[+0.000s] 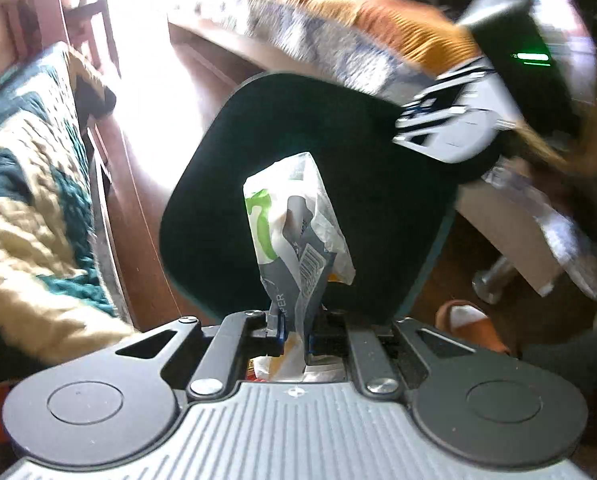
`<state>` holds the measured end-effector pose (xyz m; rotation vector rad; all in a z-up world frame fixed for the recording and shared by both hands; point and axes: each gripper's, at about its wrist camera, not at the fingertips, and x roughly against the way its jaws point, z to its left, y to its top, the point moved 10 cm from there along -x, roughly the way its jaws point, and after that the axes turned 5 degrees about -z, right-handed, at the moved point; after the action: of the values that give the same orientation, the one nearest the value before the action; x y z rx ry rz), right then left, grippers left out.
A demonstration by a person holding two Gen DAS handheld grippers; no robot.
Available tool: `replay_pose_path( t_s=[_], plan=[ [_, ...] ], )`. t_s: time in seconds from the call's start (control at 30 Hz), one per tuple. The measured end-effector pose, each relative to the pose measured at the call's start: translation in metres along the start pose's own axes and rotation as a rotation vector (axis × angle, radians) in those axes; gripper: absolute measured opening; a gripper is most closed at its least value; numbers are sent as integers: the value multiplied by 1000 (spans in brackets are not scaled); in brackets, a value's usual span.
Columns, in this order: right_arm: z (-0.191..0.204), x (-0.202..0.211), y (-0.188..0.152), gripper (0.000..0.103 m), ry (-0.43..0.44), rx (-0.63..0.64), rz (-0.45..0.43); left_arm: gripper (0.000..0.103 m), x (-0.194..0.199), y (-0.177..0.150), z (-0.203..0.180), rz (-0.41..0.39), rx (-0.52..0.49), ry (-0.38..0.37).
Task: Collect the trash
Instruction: 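Carry the packet over the bin and open the left tool while the right tool holds the rim, then grasp the crumpled silver foil from the pile with the left tool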
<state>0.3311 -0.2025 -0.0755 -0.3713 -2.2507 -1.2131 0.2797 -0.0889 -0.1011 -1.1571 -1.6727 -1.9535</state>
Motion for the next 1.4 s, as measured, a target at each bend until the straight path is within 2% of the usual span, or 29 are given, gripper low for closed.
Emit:
replay_pose_path(
  t_s=[0.1, 0.2, 0.27, 0.33, 0.37, 0.4, 0.43, 0.47, 0.63, 0.73, 0.83, 0.97, 1.03, 1.13, 1.27, 1.33, 1.4],
  plan=[
    [2, 0, 1, 3, 2, 10, -7, 9, -32, 9, -8, 39, 26, 8],
    [1, 0, 0, 3, 7, 10, -9, 11, -62, 3, -16, 84, 52, 24],
    [-1, 1, -2, 3, 10, 11, -10, 12, -72, 5, -19, 90, 57, 25],
    [-3, 2, -5, 3, 11, 5, -10, 23, -74, 3, -26, 91, 50, 15],
    [-4, 3, -6, 3, 11, 4, -9, 40, -76, 3, -28, 89, 47, 12],
    [-6, 3, -8, 3, 12, 5, -9, 62, -76, 3, -30, 86, 45, 8],
    [-6, 3, -9, 3, 11, 4, -8, 69, -74, 2, -31, 76, 44, 9],
    [-8, 3, -10, 3, 12, 2, -8, 71, -73, 3, -32, 65, 40, 15],
    [-12, 4, -14, 3, 20, -8, -10, 71, -53, -9, -42, 68, -39, -24],
    [-14, 3, -15, 3, 24, -7, -13, 75, -34, -31, -41, 75, -99, 0],
    [-16, 3, -18, 3, 25, 4, -14, 81, -19, -53, -44, 89, -102, 31],
    [-24, 2, -22, 3, 43, -21, -7, 82, -12, -80, -53, 102, -137, 9],
    [-25, 2, -22, 3, 47, -26, -8, 82, -22, -108, -58, 167, -182, -19],
    [-24, 2, -22, 3, 43, -22, -14, 82, -50, -141, -62, 236, -227, -17],
    [-32, -1, -25, 3, 41, -57, -4, 82, -102, -173, -70, 242, -364, 15],
    [-36, -2, -28, 3, 40, -73, 2, 82, -120, -185, -75, 252, -398, -6],
    [-39, -2, -31, 3, 37, -89, 6, 81, -135, -191, -77, 254, -381, -5]
  ],
)
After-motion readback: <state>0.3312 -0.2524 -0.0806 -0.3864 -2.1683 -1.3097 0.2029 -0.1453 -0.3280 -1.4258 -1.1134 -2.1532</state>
